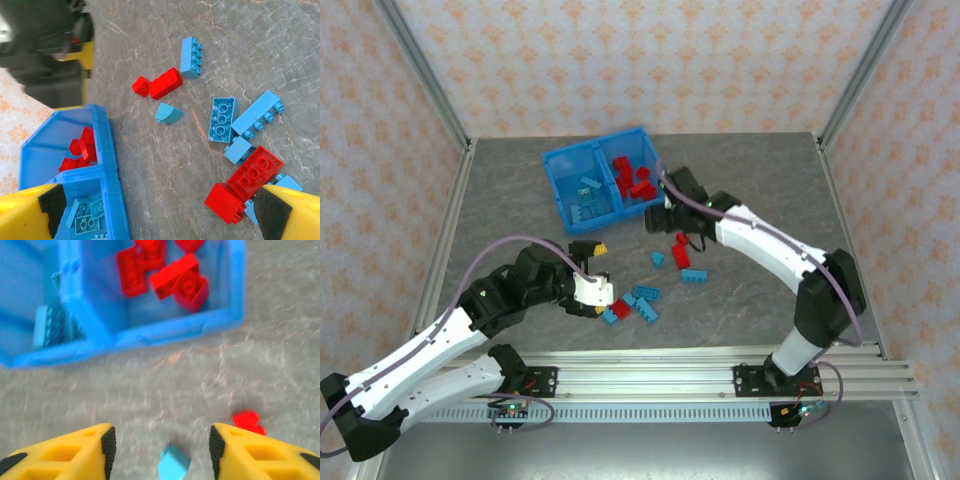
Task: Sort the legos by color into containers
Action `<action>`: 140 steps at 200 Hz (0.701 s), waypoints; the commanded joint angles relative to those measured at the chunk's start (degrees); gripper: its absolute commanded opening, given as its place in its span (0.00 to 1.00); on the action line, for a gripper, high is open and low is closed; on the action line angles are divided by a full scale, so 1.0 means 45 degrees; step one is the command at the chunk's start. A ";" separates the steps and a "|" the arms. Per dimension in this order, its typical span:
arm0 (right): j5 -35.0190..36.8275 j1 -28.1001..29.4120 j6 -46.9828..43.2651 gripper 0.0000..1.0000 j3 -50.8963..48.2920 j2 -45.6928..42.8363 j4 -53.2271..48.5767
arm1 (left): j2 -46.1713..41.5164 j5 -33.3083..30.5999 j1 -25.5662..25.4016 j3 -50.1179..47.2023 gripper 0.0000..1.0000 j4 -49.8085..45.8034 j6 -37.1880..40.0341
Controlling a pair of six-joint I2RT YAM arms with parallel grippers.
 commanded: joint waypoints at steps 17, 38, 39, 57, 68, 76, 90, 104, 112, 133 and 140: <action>0.0234 0.0510 -0.1886 0.66 -0.0909 0.0481 -0.0826 | 0.0250 0.0372 0.0127 0.0029 1.00 -0.0004 0.0130; -0.0650 0.0522 -0.3115 0.68 -0.0026 0.1720 -0.1986 | 0.0271 0.0210 0.0127 -0.0012 1.00 -0.0012 0.0134; -0.0659 0.0520 -0.3168 0.68 0.0023 0.1792 -0.2050 | 0.0271 0.0206 0.0137 -0.0012 1.00 -0.0003 0.0136; -0.0229 0.0529 -0.3857 0.69 0.0703 0.2783 -0.2682 | 0.0271 0.0089 0.0128 -0.0069 1.00 0.0014 0.0100; 0.0012 0.0517 -0.4190 0.69 0.1031 0.3279 -0.2769 | 0.0289 0.0073 0.0142 -0.0099 1.00 0.0027 0.0119; 0.0042 0.0517 -0.4356 0.69 0.1276 0.3570 -0.2872 | 0.0309 0.0063 0.0135 -0.0114 1.00 0.0061 0.0119; 0.0016 0.0517 -0.4491 0.68 0.1585 0.4042 -0.2848 | 0.0365 0.0044 0.0127 -0.0131 1.00 0.0066 0.0129; -0.0058 0.0517 -0.4491 0.65 0.1823 0.4471 -0.2881 | 0.0382 0.0000 0.0127 -0.0129 1.00 0.0051 0.0123; -0.0206 0.0517 -0.4439 0.64 0.1923 0.4751 -0.2968 | 0.0388 -0.0036 0.0132 -0.0135 1.00 0.0062 0.0119; -0.0580 0.0517 -0.4263 0.61 0.1801 0.5001 -0.3073 | 0.0369 -0.0239 0.0127 -0.0149 1.00 0.0079 0.0117; -0.0672 0.0517 -0.4214 0.59 0.1612 0.4935 -0.2971 | 0.0367 -0.0251 0.0127 -0.0132 1.00 0.0076 0.0100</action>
